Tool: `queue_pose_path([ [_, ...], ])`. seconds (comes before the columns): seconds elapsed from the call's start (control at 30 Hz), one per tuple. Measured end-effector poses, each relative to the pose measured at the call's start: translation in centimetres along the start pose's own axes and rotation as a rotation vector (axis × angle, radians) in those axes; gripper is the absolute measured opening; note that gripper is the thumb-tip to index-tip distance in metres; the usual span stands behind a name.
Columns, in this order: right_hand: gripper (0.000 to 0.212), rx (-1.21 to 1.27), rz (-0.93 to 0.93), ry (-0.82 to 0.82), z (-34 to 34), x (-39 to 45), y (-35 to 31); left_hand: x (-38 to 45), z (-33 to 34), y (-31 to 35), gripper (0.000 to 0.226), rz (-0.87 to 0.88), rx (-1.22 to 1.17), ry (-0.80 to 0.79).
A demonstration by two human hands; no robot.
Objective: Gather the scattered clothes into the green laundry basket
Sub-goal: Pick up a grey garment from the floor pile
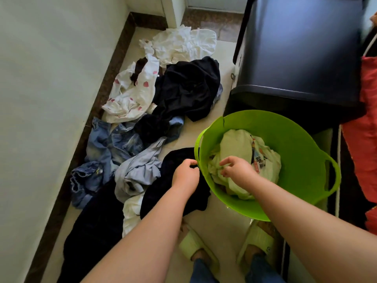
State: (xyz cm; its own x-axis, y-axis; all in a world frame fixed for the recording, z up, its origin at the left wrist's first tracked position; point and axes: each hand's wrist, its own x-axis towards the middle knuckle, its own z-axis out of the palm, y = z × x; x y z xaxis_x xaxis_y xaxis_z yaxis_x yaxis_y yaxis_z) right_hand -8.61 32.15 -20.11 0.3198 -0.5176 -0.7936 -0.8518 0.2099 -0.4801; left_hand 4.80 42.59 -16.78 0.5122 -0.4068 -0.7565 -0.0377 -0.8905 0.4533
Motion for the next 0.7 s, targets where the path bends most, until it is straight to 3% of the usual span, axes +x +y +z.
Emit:
queue_pose_path([
  [0.27,0.029,-0.069,-0.069,-0.091,10.1,0.3,-4.9,3.2,-7.7,-11.1,0.023,-0.095,-0.016,0.043],
  [0.47,0.025,-0.181,-0.055,-0.113,17.4,2.6,-4.7,6.9,-9.9,-21.0,0.023,-0.224,0.069,-0.003],
  [0.7,0.020,-0.293,0.017,-0.139,22.2,4.9,-2.1,11.8,-9.9,-27.2,0.052,-0.319,0.098,0.029],
])
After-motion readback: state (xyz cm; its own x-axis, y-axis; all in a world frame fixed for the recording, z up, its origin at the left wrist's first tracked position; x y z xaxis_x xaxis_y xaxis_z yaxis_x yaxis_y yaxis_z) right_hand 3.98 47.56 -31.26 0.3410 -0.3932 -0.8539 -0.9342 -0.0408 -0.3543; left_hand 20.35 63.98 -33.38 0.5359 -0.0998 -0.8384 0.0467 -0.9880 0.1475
